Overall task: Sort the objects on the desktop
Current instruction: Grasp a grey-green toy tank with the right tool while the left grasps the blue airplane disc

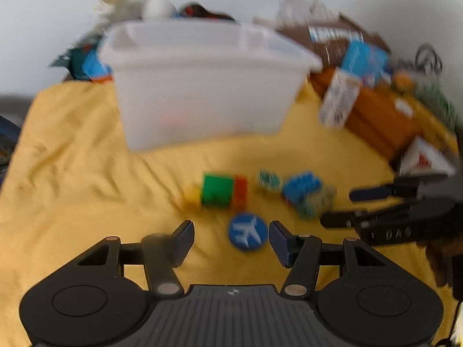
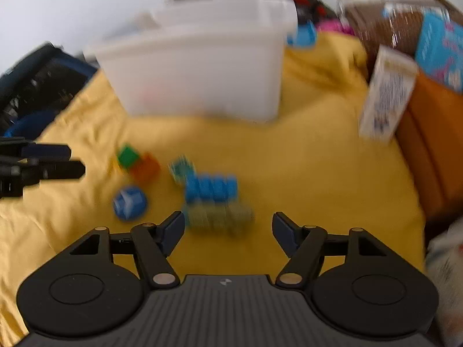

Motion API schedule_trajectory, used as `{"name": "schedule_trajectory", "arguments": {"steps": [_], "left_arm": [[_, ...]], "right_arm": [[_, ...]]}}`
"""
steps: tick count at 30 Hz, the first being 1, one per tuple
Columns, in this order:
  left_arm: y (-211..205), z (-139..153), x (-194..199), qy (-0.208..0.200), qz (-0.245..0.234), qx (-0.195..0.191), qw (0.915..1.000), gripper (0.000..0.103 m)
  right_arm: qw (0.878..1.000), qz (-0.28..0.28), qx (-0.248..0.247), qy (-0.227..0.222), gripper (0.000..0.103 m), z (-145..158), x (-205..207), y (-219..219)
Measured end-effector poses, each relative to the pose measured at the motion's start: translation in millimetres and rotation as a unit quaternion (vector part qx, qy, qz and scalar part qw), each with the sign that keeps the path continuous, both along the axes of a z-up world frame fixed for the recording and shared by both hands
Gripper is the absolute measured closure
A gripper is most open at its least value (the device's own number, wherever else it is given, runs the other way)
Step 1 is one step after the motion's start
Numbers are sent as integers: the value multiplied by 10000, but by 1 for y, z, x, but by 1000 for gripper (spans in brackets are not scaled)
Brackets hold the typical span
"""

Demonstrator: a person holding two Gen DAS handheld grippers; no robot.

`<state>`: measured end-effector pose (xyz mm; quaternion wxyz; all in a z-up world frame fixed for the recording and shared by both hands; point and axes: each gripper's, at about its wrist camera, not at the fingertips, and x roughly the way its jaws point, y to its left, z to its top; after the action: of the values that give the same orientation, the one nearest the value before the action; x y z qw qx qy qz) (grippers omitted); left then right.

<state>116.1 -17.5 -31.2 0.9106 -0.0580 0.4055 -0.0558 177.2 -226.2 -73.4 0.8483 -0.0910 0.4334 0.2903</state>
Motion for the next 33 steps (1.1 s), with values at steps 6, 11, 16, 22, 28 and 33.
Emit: {"name": "schedule_trajectory", "arguments": {"steps": [6,11,16,22,28,33], "left_arm": [[-11,-16,14,82,-124,71,9999,42],[-24,-27,20,154,-361,432,9983,47],[-17,-19,12,56,-362,292,9989,61],[15,24,-3,-302,67,-143,9994,61],[46,85,8,-783,387,-352,9956,61],[62,133,41,-1028,457,-307,9932,61]], "right_arm": [[9999,76,25,-88,29,-9,0,14],[9998,166,-76,-82,33,-13,9,23],[9997,259,-13,-34,36,-12,7,17],[9990,-80,443,-54,35,8,-4,-15],[9925,-205,1139,-396,35,60,6,-28],[9850,-122,1544,-761,35,113,36,-11]]}}
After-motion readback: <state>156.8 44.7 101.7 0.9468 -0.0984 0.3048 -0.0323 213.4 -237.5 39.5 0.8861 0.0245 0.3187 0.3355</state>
